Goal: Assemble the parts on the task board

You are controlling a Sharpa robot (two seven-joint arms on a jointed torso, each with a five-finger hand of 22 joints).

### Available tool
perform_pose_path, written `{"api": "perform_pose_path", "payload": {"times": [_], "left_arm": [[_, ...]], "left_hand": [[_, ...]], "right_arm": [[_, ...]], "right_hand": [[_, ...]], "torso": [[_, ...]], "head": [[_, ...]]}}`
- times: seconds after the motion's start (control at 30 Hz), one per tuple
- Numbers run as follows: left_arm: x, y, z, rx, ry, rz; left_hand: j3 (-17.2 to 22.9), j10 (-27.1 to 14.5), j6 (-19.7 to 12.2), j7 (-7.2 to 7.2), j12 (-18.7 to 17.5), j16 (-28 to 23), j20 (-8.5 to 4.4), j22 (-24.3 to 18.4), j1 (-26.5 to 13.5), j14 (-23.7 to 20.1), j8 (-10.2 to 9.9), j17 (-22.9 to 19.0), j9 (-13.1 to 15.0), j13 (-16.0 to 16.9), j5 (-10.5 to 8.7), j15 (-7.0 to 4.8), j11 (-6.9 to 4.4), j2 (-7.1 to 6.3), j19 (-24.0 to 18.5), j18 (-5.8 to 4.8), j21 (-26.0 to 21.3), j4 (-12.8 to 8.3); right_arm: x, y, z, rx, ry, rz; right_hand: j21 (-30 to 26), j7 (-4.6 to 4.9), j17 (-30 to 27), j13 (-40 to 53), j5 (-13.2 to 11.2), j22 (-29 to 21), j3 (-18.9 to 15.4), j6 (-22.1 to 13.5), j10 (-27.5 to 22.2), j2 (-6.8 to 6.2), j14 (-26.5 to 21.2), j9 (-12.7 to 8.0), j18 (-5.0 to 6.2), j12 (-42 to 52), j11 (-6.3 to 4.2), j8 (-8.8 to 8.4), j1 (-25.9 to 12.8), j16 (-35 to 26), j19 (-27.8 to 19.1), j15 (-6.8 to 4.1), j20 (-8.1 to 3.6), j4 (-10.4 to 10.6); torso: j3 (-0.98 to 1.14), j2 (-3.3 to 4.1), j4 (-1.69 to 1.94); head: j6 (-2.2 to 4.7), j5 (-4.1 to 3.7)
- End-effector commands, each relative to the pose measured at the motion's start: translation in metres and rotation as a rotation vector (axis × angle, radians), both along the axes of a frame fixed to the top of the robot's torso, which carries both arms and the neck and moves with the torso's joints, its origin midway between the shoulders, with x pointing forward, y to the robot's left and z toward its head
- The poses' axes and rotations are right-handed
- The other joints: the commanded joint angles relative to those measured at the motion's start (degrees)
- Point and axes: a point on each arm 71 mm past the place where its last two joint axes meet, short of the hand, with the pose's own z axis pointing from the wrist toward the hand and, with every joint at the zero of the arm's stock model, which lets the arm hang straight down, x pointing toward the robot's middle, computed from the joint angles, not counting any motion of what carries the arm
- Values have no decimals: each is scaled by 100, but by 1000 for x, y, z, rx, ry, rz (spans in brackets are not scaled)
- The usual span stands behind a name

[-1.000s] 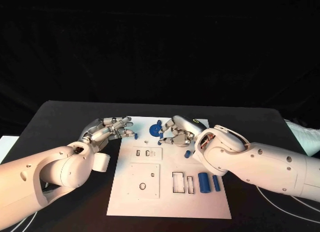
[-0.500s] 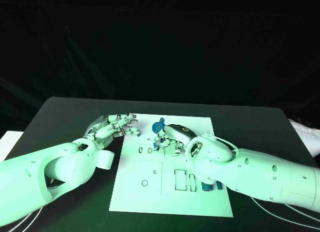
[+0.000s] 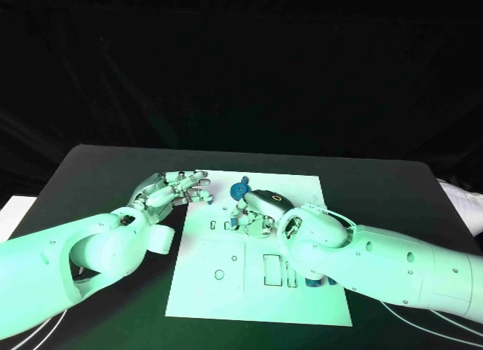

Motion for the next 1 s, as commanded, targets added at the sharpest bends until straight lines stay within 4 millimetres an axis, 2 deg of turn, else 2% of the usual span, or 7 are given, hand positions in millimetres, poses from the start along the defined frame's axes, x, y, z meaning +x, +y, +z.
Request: {"api": "perform_pose_path", "payload": {"times": [0.03,0.43,0.67,1.0], "left_arm": [[-1,-3,2,-20,-10,-21],[-1,-3,2,-20,-9,-22],[-1,-3,2,-20,-10,-21],[-1,-3,2,-20,-10,-21]], "left_hand": [[35,-41,-31,15,-20,-25,15,-8,-37,-43,-14,-6,1,-5,-24,-17,4,-15,-35,46,-33,-10],[37,-41,-31,16,-20,-26,16,-9,-38,-44,-14,-6,2,-5,-23,-16,5,-14,-36,46,-34,-11],[37,-41,-31,16,-20,-26,16,-9,-38,-44,-14,-6,2,-5,-23,-16,5,-14,-36,46,-34,-11],[40,-41,-30,16,-19,-26,17,-10,-39,-43,-13,-6,2,-5,-23,-16,5,-12,-38,48,-35,-12]], "right_arm": [[-2,-1,-7,-61,17,6],[-5,-2,-11,-117,36,24],[-5,-3,-11,-120,29,18],[-4,-4,-9,-105,3,-19]], "right_hand": [[-26,-49,1506,1111,22,152,20,72,286,26,597,85,-66,-37,-20,18,22,23,60,-12,-26,-12],[-41,-11,1506,1078,36,129,-11,3,254,-68,597,83,-63,-90,11,-35,-71,23,51,11,-9,-17],[-53,28,1506,1051,132,113,-79,-62,227,-226,597,79,-60,-135,45,-90,-191,23,46,39,15,-6],[-96,135,1489,835,105,38,-252,-337,31,-445,593,23,-46,-455,141,-244,-456,13,15,121,86,122]], "torso": [[0,0,-1],[1,3,-2],[1,4,-3],[0,3,-3]], "head": [[-11,3],[-26,10],[-24,8],[-26,-9]]}}
